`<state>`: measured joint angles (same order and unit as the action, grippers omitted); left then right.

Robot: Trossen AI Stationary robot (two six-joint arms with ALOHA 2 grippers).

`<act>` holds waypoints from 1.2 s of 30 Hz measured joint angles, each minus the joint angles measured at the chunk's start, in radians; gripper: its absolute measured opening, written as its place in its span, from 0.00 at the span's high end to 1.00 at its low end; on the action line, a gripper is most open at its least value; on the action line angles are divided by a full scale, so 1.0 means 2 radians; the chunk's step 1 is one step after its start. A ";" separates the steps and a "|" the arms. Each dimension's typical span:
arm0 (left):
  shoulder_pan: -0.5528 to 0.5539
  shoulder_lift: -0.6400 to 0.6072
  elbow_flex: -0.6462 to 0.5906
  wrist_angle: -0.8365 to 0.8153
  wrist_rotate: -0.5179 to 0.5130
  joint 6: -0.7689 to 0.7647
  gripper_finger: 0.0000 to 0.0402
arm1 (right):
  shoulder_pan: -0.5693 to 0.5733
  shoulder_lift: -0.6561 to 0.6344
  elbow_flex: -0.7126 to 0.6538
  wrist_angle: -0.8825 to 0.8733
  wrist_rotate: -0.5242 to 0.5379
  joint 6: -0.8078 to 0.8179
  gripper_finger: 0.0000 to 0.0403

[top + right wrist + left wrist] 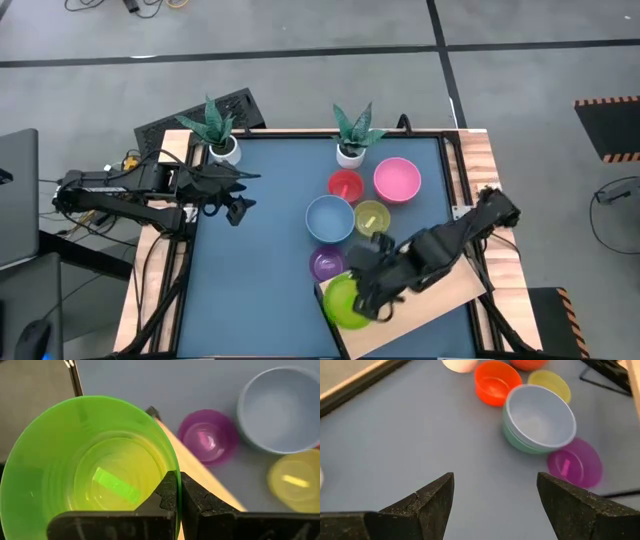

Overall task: Place and stack bowls onto a shelf
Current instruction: Put the green bowl on the shelf

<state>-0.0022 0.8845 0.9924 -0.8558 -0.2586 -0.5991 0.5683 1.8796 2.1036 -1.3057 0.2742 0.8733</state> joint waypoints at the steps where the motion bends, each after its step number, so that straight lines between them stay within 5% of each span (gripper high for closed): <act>1: 0.000 0.000 0.000 0.000 0.008 0.004 0.33 | 0.005 0.010 0.000 0.005 0.000 0.008 0.94; 8: 0.000 0.000 0.000 0.000 0.028 0.029 0.33 | 0.030 0.048 0.000 0.008 -0.001 0.088 0.93; 18: 0.000 0.000 0.000 0.000 0.016 0.049 0.33 | 0.060 0.029 0.000 -0.098 0.072 0.214 0.94; 25: 0.000 0.000 0.000 0.000 0.005 0.049 0.33 | 0.083 0.028 -0.003 -0.115 0.088 0.229 0.94; 30: 0.000 0.000 0.000 0.000 0.004 0.048 0.33 | 0.078 0.002 -0.070 -0.107 0.090 0.245 0.94; 36: 0.000 0.000 0.000 0.002 -0.021 0.033 0.33 | 0.072 -0.125 -0.194 -0.055 0.082 0.233 0.94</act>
<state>-0.0025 0.8845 0.9924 -0.8520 -0.3012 -0.5340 0.7127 1.6289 1.7154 -1.4153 0.4391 1.3387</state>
